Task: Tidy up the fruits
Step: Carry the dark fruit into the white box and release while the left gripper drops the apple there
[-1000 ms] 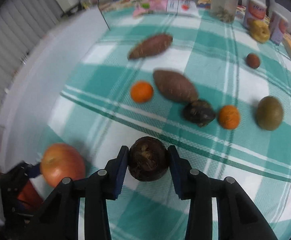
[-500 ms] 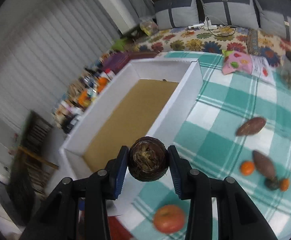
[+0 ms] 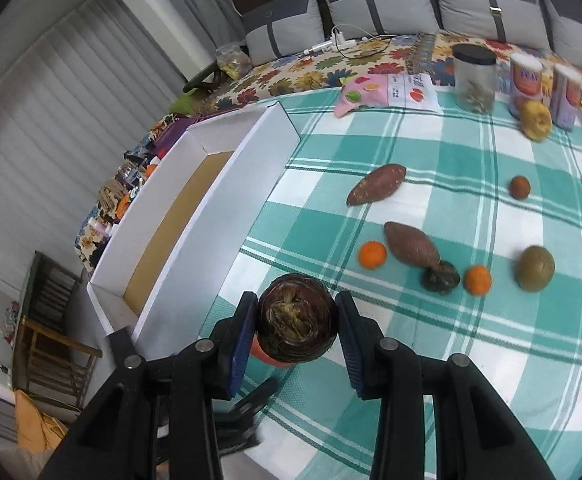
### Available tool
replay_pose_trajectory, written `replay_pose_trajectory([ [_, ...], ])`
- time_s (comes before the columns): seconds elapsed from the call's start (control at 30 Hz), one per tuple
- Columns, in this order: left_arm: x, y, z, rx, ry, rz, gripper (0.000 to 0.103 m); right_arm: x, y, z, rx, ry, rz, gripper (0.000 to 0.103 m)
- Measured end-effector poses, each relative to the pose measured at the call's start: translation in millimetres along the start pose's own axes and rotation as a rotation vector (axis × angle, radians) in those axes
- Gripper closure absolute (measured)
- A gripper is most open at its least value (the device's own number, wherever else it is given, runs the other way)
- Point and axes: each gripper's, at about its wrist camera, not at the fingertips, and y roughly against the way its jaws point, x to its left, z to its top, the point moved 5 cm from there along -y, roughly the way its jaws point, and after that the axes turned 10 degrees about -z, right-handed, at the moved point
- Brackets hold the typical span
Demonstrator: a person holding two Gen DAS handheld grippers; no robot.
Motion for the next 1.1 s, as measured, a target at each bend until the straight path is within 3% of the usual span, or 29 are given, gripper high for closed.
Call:
replay_pose_trajectory([
  [0.13,-10.3,-27.7,10.9,0.026,-0.024,0.004,0.014,-5.8,1.9,-2.2,-0.006,-0.024,0.005,0.063],
  [0.17,-12.2,-32.5,13.6,0.024,-0.030,-0.012,0.028,-8.3,2.7,-3.3,-0.007,-0.027,0.001,0.063],
  [0.2,-12.5,-33.1,14.2,0.024,-0.026,-0.018,0.032,-10.8,3.9,-4.5,-0.007,-0.030,-0.005,0.063],
  [0.37,-4.2,-27.9,19.5,0.036,0.048,-0.060,0.034,-23.9,8.5,-7.5,0.002,-0.046,-0.026,0.063],
  [0.5,-5.2,34.3,28.2,0.006,0.099,-0.148,0.034,-19.9,-0.3,0.0,0.025,-0.040,-0.029,0.063],
  [0.57,1.6,83.0,41.7,-0.044,0.085,-0.149,0.034,2.8,-7.5,13.5,0.032,-0.020,0.007,0.063],
  [0.7,59.9,148.7,68.2,-0.108,0.099,-0.011,0.034,83.2,-24.2,41.8,0.033,0.080,0.116,0.063],
  [0.87,158.0,145.2,65.9,-0.054,0.182,0.191,0.034,200.6,-83.0,56.1,0.113,0.203,0.219,0.063],
  [1.0,209.2,123.9,51.5,0.032,0.247,0.248,0.033,246.5,-138.0,44.4,0.185,0.280,0.170,0.063],
  [1.1,214.9,119.7,45.9,0.045,0.230,0.271,0.032,252.9,-167.8,33.9,0.229,0.291,0.128,0.063],
])
